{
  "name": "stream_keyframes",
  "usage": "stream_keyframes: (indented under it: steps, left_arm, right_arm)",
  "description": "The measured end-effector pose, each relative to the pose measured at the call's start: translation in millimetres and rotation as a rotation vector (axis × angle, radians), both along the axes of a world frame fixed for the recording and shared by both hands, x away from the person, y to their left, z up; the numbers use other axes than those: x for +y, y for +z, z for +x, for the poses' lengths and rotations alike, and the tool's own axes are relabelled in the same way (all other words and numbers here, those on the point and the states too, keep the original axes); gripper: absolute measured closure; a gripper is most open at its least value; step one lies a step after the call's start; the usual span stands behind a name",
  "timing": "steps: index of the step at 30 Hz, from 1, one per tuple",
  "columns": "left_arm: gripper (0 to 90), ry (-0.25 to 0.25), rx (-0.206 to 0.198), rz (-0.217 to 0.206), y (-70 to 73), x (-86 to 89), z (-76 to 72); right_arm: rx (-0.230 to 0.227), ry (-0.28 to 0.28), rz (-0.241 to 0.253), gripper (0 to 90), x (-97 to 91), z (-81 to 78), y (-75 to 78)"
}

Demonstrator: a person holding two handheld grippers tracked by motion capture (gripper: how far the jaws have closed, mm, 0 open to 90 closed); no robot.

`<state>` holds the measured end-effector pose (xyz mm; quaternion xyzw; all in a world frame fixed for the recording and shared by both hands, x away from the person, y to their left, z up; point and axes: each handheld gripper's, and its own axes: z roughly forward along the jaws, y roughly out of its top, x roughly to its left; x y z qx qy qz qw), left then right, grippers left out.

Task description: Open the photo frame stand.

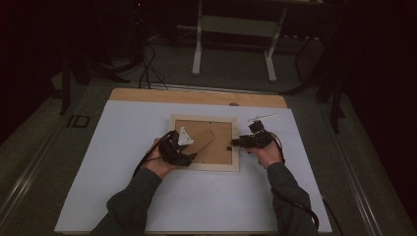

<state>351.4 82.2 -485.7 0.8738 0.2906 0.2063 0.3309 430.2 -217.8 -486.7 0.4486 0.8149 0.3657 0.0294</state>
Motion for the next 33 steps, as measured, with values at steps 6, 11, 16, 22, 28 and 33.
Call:
stream_keyframes:
  steps: [6,11,16,22,28,33]
  left_arm:
    - [36.7,-0.005,-0.038,0.009,0.3,-0.8,-5.2]
    - [36.6,-0.009,-0.053,0.020,1.6,-1.6,-7.5]
    - [36.6,-0.011,-0.079,0.023,2.0,-1.9,-11.7]
    - [36.6,-0.014,-0.119,0.023,3.1,-3.0,-17.9]
    - [36.6,-0.023,-0.145,0.005,2.7,-1.2,-22.1]
    - [36.5,-0.031,-0.151,-0.002,1.5,0.5,-22.1]
  right_arm:
    - [0.015,-0.003,-0.003,49.6,1.2,4.2,-0.8]
    - [0.016,0.000,-0.010,50.6,3.4,6.4,0.1]
    - [0.032,0.000,0.024,50.2,0.0,10.1,0.9]
    - [0.045,0.018,0.045,50.3,-0.4,12.4,1.6]
    - [0.074,0.033,0.104,52.9,-6.1,13.8,0.2]
    - [0.074,0.030,0.117,55.0,-8.0,11.6,0.4]
